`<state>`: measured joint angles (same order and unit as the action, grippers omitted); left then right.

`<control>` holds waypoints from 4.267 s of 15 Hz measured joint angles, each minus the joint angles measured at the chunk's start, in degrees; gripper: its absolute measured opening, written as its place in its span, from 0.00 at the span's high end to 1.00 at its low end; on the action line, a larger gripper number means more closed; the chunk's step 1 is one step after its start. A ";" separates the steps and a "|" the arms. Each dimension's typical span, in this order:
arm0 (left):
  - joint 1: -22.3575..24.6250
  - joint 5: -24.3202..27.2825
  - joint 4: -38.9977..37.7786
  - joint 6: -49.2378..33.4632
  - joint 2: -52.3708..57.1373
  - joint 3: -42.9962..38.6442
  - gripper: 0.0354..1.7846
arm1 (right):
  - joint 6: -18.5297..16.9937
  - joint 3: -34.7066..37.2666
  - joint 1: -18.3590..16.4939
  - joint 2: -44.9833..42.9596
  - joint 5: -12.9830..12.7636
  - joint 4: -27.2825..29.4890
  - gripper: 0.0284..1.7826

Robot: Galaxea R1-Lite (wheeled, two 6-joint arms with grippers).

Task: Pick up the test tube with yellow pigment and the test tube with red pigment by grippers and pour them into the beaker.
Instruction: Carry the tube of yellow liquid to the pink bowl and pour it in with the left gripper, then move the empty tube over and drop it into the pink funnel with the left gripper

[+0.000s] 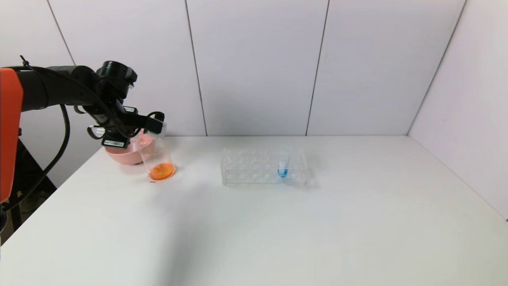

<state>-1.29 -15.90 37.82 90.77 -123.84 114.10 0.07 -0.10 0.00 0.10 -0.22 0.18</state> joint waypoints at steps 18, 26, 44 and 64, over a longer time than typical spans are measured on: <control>2.22 13.70 -6.53 -14.03 1.94 -0.66 0.76 | 0.00 0.00 0.00 0.00 0.01 0.00 0.05; 5.08 23.69 -13.59 -40.72 3.56 -0.93 0.76 | 0.00 0.00 0.00 0.00 0.00 0.00 0.05; 8.89 24.25 -55.75 -85.35 -0.94 -17.58 0.76 | 0.00 0.00 0.00 0.00 0.01 0.00 0.05; 10.44 25.26 -63.55 -90.42 -5.29 -23.53 0.76 | 0.00 0.00 0.00 0.00 0.01 0.00 0.05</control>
<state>9.14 9.36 -25.73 0.35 -129.13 90.58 0.07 -0.10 0.00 0.10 -0.21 0.18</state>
